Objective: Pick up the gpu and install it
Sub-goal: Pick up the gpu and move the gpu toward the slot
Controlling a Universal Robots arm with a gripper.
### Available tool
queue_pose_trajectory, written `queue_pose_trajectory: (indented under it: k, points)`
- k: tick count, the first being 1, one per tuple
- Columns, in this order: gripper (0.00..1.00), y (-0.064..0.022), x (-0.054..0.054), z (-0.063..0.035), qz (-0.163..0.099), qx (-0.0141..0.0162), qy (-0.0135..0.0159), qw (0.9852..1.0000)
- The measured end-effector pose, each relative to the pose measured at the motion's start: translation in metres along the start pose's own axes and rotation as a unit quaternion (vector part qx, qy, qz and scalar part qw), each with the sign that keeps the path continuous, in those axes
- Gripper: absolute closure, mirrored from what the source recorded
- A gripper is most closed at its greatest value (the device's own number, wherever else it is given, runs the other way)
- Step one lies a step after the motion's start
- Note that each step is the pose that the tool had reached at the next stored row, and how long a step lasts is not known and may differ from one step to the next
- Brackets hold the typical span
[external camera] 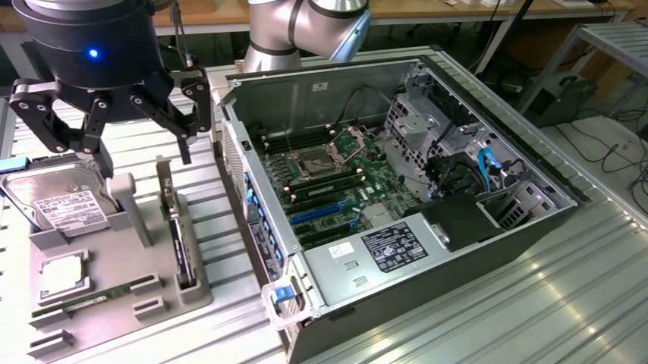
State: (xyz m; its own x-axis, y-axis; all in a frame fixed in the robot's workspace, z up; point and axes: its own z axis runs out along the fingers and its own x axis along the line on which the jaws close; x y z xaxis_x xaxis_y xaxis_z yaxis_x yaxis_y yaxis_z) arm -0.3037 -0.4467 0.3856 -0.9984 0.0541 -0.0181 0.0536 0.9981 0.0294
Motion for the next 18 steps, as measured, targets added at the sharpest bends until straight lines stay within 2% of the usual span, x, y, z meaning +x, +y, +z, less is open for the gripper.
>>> queue_pose_trajectory:
  k: [6, 11, 16, 18]
  points:
    - [0.22, -0.0002, 0.0, 0.0057, -0.005, 0.0002, 0.0049, 1.0]
    - [0.22, -0.0002, -0.001, 0.0097, -0.016, 0.0002, 0.0063, 0.9999]
    - [0.22, -0.0003, -0.001, 0.0132, -0.026, 0.0037, 0.0065, 0.9996]
    - [0.22, -0.0004, -0.001, 0.0147, -0.03, 0.004, 0.0066, 0.9995]
